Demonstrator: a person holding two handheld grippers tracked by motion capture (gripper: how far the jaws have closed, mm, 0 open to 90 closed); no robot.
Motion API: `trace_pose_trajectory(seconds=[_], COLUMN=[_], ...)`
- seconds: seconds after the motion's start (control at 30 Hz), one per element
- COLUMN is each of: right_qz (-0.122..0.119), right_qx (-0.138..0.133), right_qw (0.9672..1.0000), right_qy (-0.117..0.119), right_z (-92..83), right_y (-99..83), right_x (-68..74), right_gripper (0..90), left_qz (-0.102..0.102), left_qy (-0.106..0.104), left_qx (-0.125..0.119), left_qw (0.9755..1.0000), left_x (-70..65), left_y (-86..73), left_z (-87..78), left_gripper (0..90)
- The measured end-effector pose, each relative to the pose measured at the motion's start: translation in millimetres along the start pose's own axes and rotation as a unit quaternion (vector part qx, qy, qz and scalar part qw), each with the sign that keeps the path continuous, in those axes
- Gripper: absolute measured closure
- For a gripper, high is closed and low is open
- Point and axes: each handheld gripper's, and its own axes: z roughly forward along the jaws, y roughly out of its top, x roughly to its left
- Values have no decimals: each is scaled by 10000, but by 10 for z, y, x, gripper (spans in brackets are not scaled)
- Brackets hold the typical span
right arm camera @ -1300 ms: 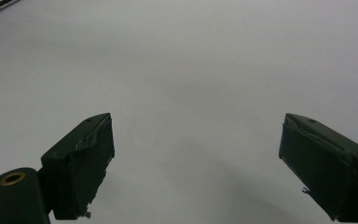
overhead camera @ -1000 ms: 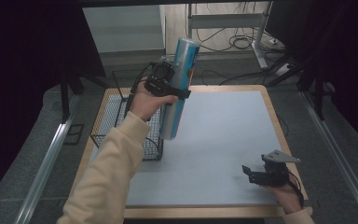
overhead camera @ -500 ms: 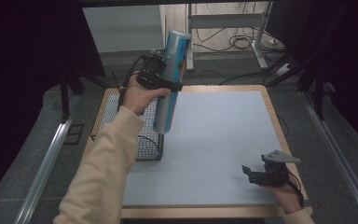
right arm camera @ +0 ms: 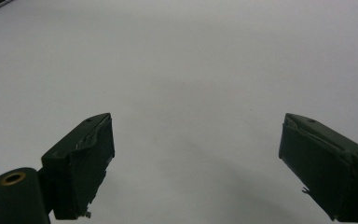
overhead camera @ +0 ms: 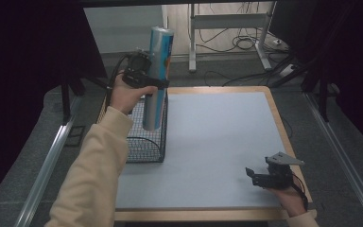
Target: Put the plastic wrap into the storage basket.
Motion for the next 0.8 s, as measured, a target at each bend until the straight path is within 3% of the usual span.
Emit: trace_pose_trajectory(seconds=[0.53,0.8], right_qz=[-1,-9], right_qx=[30,62], right_qw=[10000,10000], right_qy=[-12,-30], right_z=[8,13], right_y=[-5,-8], right_x=[3,2], right_gripper=[105,105], left_qz=[-139,-166], left_qy=[359,345], left_qx=[259,389], left_qw=[9989,9985], left_x=[326,387], left_y=[-224,-337], left_z=[91,188], left_gripper=[320,321])
